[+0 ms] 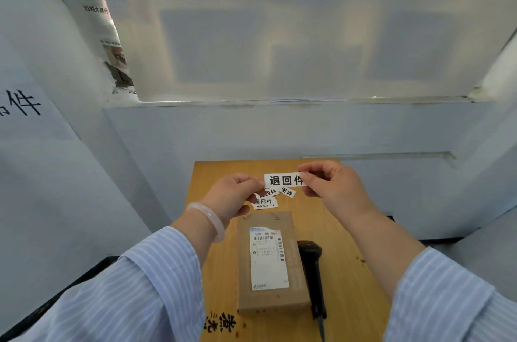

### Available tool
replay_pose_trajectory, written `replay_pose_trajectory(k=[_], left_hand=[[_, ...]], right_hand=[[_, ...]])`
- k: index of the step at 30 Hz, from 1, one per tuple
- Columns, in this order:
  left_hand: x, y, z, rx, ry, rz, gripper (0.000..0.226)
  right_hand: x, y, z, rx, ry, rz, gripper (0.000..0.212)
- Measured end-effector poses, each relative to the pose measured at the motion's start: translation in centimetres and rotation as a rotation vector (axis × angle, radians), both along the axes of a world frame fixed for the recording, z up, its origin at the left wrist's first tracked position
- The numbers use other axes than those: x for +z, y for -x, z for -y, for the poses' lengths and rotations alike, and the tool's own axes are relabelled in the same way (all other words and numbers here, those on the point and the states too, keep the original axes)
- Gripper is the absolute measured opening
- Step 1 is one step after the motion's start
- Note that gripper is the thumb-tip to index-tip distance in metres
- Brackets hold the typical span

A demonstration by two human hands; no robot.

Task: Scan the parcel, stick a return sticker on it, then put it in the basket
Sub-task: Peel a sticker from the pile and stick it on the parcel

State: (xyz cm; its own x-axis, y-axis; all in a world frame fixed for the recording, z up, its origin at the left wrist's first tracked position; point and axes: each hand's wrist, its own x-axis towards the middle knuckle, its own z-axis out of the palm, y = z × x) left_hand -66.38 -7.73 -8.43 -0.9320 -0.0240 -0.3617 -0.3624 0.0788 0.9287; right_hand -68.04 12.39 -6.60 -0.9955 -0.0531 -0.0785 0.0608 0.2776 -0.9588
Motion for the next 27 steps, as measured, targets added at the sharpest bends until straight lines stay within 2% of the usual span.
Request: replay_pose_trajectory(k=[13, 18, 25, 27], left_hand=[[0.2, -0.5, -0.1, -0.062, 0.000, -0.017, 0.015], [0.0, -0.4, -0.2, -0.014, -0.028, -0.011, 0.013], [-0.2, -0.4, -0.4, 0.019, -0.020, -0.025, 0.007], [-0.1, -0.4, -0.5, 0.014, -0.002, -0.033, 0.010]], right_hand=[[0.0, -0.4, -0.6, 0.015, 0.006, 0.014, 0.013], [-0.3, -0.1, -0.6, 0.004, 0.010, 0.004, 0.017], [-1.1, -0.2, 0.1, 0.029, -0.137, -0.071, 0.023], [-1.3, -0.2, 0.3, 0.037, -0.090, -0.050, 0.022]])
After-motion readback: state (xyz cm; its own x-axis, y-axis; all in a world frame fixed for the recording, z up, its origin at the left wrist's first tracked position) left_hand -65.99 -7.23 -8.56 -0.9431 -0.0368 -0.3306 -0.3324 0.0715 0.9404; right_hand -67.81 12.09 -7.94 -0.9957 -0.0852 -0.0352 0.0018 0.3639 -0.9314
